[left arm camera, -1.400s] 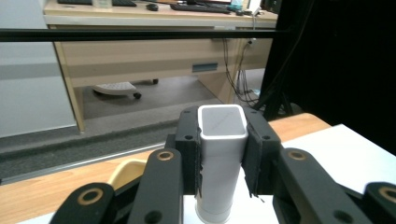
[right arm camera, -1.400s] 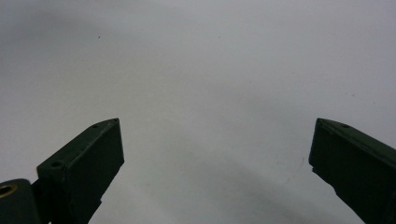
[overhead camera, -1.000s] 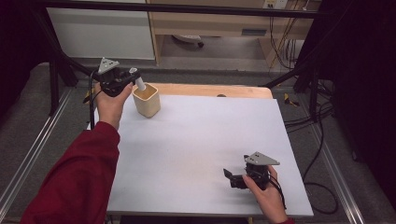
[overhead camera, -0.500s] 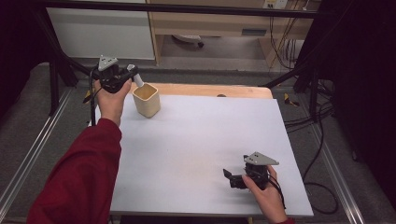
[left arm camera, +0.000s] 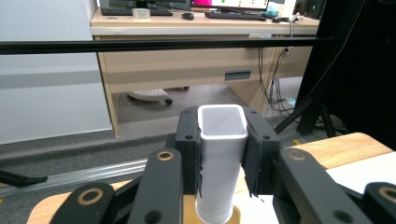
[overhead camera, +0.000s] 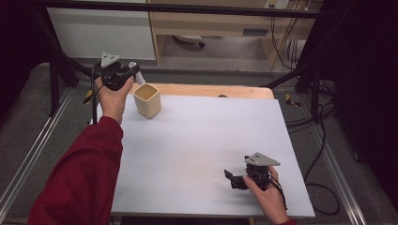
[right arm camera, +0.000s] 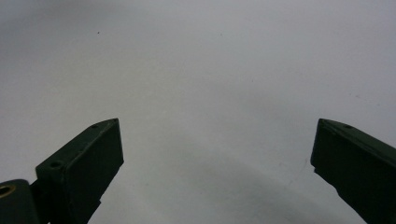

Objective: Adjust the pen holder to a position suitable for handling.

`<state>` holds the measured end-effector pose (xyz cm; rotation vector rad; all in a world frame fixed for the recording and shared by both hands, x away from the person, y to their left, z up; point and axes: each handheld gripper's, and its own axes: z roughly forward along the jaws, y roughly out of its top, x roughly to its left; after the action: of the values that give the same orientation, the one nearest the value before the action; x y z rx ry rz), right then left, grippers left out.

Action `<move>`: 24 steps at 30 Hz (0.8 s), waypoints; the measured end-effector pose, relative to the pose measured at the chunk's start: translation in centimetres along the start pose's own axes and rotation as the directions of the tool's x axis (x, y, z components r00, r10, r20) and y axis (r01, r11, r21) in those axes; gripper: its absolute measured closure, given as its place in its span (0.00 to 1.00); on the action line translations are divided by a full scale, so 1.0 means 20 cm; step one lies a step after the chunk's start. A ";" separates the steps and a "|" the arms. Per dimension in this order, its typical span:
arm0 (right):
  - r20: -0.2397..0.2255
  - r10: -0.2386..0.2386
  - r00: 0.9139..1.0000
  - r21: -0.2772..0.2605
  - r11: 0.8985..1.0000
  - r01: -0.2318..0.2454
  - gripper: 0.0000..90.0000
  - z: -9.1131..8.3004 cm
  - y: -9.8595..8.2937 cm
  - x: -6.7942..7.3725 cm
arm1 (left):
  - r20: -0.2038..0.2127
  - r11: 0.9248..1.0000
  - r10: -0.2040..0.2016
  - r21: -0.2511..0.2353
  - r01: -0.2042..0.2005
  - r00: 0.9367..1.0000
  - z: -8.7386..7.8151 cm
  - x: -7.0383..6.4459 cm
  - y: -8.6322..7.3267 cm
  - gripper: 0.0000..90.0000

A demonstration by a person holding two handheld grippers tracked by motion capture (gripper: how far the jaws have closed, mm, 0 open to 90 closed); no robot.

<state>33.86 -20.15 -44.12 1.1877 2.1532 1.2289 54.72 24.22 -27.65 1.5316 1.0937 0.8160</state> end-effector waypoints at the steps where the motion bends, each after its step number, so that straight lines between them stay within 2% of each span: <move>1: 0.000 0.000 1.000 0.000 1.000 0.000 0.03 0.00 0.00 0.00 | -0.001 1.000 0.001 0.002 -0.001 1.000 0.00 0.00 0.00 0.79; 13: 0.004 -0.011 1.000 0.002 1.000 0.011 0.03 0.00 0.00 0.01 | -0.020 0.999 0.015 0.031 -0.015 1.000 0.04 0.00 -0.03 0.79; 24: 0.009 -0.012 1.000 0.006 1.000 0.012 0.03 0.00 0.00 0.00 | -0.010 0.997 0.020 0.068 -0.020 1.000 0.08 -0.01 -0.07 0.79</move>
<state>33.81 -20.08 -44.14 1.1788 2.1557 1.2108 55.74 23.55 -29.37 1.5986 1.1258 0.8091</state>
